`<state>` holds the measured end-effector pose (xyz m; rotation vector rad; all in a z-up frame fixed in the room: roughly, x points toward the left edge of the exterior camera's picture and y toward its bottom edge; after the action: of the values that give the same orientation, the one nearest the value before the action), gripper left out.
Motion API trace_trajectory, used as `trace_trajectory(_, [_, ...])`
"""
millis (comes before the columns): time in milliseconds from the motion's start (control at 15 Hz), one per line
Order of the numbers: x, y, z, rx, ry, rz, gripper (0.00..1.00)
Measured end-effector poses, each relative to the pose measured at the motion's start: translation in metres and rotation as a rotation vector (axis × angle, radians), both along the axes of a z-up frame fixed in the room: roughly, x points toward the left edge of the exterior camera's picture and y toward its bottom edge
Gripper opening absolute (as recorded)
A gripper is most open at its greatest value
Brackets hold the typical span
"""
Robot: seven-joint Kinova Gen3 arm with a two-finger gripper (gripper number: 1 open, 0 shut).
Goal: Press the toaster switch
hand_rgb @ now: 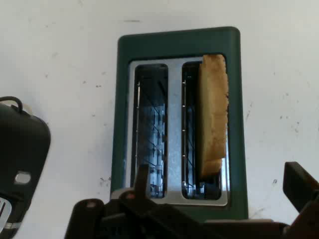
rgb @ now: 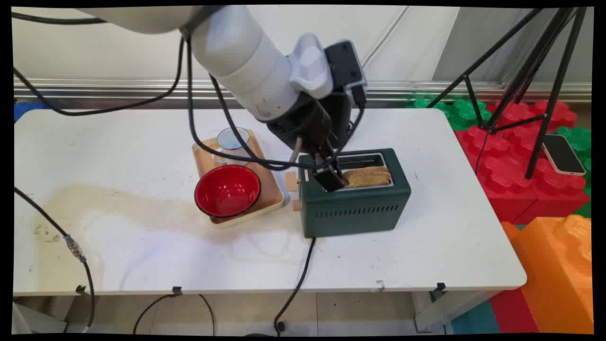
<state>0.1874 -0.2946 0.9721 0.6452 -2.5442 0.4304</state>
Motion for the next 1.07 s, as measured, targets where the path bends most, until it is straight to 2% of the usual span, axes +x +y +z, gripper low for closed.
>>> trace_trajectory(333, [0.024, 0.009, 0.015, -0.02, 0.044, -0.007, 1.0])
trace_trajectory(533, [0.046, 0.018, 0.024, -0.033, 0.06, 0.01, 1.0])
trace_trajectory(800, [0.079, 0.032, 0.03, -0.048, 0.064, 0.046, 1.0])
trace_trajectory(1067, [0.107, 0.046, 0.034, -0.057, 0.06, 0.057, 1.0])
